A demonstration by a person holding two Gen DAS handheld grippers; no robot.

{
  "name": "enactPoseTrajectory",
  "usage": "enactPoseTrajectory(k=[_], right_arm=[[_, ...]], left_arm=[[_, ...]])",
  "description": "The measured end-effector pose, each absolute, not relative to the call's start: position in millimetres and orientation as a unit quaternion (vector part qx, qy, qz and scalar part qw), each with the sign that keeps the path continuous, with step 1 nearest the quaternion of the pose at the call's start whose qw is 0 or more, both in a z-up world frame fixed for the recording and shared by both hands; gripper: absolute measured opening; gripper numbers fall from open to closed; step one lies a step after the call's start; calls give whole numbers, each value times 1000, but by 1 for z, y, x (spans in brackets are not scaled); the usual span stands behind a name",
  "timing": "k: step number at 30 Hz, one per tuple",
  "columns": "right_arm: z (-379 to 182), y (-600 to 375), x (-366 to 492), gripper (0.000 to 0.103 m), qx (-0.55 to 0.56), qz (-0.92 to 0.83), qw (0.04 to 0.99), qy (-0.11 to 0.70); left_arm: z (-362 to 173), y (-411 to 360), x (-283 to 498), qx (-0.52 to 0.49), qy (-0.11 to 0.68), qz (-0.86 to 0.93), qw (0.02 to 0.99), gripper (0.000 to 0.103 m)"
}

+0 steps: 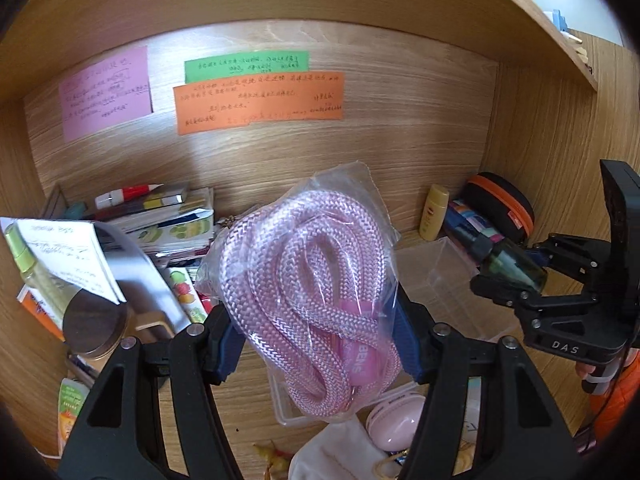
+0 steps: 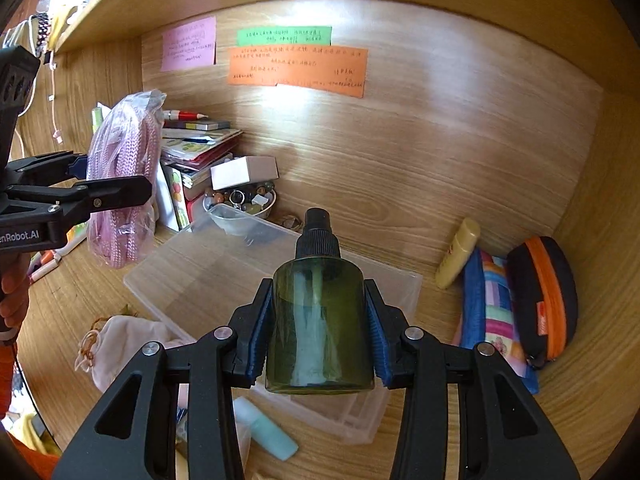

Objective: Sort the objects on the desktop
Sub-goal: 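Lift the bagged rope with the left gripper while the right lifts the bottle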

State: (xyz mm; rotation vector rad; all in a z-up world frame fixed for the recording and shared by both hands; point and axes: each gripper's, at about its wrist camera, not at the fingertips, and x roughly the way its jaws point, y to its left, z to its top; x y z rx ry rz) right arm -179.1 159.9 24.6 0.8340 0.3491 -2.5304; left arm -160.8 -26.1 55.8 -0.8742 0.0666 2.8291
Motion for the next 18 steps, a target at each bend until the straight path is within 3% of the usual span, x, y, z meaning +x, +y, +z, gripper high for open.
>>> enactPoseTrajectory(k=[18], right_arm=[[-25, 146, -237, 38, 376, -885, 232, 147]], left_arm=[[-1, -15, -218, -364, 36, 924, 114, 63]])
